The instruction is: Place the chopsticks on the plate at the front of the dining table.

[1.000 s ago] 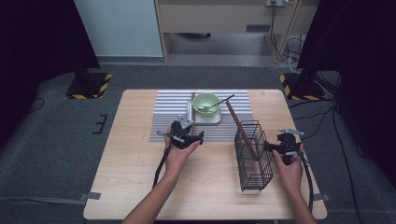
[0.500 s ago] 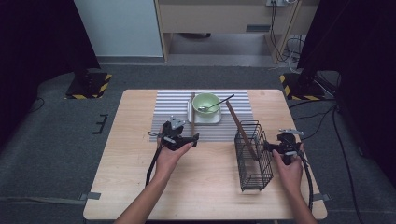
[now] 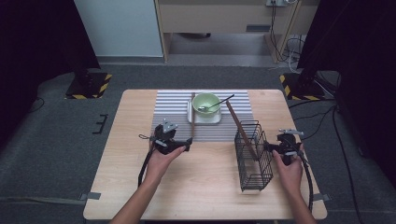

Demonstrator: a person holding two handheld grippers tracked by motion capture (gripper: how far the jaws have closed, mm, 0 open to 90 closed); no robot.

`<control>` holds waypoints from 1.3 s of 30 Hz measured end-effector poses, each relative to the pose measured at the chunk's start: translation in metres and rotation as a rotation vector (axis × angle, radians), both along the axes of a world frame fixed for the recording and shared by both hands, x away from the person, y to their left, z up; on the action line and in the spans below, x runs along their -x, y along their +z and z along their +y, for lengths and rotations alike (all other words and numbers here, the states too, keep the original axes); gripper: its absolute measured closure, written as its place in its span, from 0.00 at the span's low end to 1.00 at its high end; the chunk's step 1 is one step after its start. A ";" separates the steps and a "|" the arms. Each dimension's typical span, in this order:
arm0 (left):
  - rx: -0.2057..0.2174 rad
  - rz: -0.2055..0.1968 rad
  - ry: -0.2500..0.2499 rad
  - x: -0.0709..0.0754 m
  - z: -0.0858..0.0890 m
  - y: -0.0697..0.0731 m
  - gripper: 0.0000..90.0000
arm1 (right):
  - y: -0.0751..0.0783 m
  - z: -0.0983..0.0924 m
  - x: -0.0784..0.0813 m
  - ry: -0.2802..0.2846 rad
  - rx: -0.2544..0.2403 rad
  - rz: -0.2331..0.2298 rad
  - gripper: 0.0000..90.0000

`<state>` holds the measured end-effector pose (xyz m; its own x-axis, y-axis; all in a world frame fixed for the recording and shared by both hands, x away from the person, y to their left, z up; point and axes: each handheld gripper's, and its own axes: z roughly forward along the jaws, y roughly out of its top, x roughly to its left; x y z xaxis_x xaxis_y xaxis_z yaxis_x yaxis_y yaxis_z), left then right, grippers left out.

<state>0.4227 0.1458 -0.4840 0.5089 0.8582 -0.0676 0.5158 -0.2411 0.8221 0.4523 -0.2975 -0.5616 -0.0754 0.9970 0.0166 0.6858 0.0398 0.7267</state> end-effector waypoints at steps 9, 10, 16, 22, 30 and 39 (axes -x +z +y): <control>0.005 -0.010 -0.005 0.011 0.010 0.003 0.06 | 0.000 0.000 0.000 -0.001 0.000 0.000 0.03; 0.001 -0.010 -0.008 0.012 0.011 0.003 0.06 | 0.000 0.000 0.000 -0.001 0.000 0.000 0.03; 0.004 -0.005 -0.006 0.019 0.020 0.002 0.06 | 0.000 0.000 0.000 -0.001 0.000 0.000 0.03; -0.005 -0.006 0.000 0.024 0.032 0.002 0.06 | 0.000 0.000 0.000 -0.001 0.000 0.000 0.03; -0.004 0.003 0.024 0.032 0.050 -0.006 0.06 | 0.000 0.000 0.000 -0.001 0.000 0.000 0.03; -0.033 0.012 0.023 0.039 0.061 -0.013 0.06 | 0.000 0.000 0.000 -0.001 0.000 0.000 0.03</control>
<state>0.3834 0.2068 -0.4975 0.4884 0.8714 -0.0448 0.5310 -0.2561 0.8078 0.4524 -0.2974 -0.5616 -0.0741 0.9971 0.0166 0.6860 0.0389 0.7266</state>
